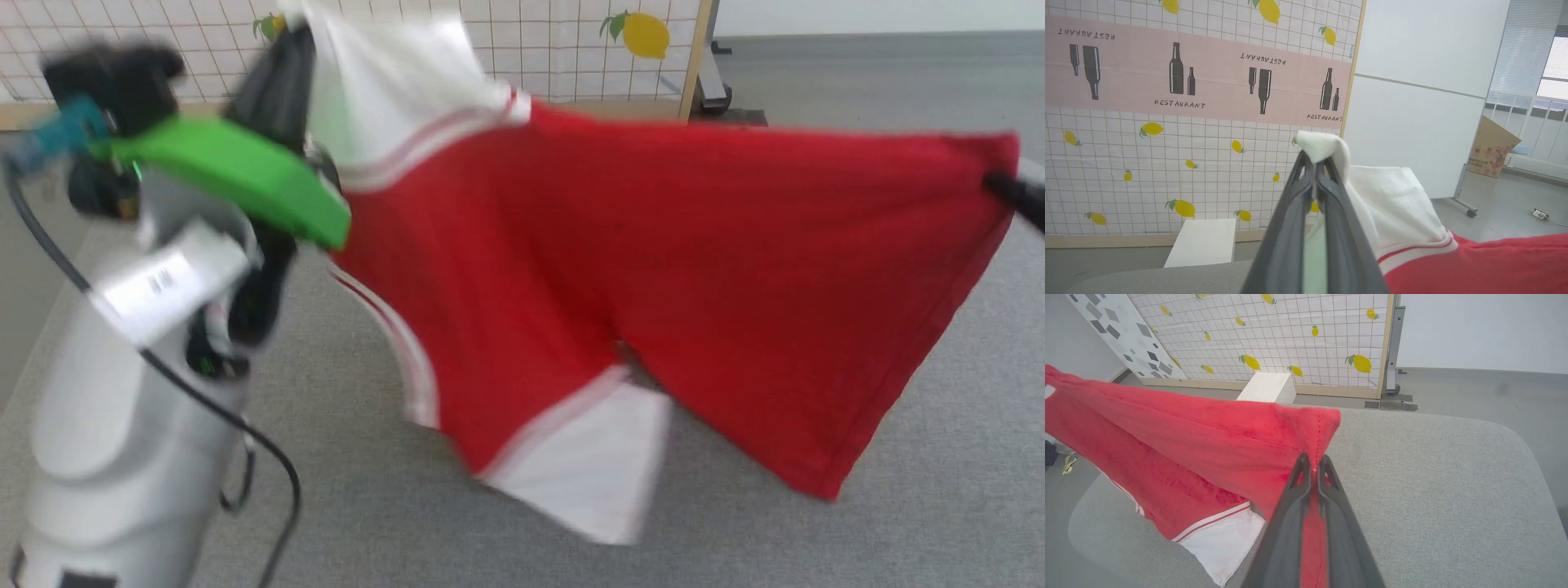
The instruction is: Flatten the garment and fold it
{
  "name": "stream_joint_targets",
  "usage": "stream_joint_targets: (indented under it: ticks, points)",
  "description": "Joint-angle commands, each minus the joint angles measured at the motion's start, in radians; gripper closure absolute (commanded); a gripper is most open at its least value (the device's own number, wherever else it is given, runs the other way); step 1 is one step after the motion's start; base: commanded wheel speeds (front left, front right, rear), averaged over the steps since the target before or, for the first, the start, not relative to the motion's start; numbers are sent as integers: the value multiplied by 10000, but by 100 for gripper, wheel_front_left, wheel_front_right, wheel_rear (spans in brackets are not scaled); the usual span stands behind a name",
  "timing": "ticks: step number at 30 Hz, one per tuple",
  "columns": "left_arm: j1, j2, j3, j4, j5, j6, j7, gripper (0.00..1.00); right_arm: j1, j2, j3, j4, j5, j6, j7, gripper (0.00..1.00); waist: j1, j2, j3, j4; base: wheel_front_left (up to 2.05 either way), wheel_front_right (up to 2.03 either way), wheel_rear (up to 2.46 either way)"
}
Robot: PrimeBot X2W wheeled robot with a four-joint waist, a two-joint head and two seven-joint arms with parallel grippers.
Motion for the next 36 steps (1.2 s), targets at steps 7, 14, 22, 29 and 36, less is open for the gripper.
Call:
stream_joint_targets:
  ticks: [7,14,22,29,36]
  points:
    - [-2081,297,-35,820,384,-298,359,100,-1293,-75,-127,13,26,-11,618,100,1,0,128,18,0,0,0]
    - [-3374,403,-170,1937,692,-353,596,100,-2022,-9,-169,230,-94,-11,798,100,1,0,797,68,0,0,0]
    - [-5654,487,-253,3433,1311,-203,743,100,-4431,232,-126,1337,-746,-11,538,100,1,0,2675,-135,0,0,0]
    - [-8442,496,-376,4764,2152,6,447,100,-7492,494,245,3027,-1987,-11,-612,100,1,0,4341,-434,0,0,0]
    - [-10772,509,-534,5971,2950,206,-346,100,-10091,1011,230,4788,-3138,-11,-2405,100,1,0,5480,-680,0,0,0]
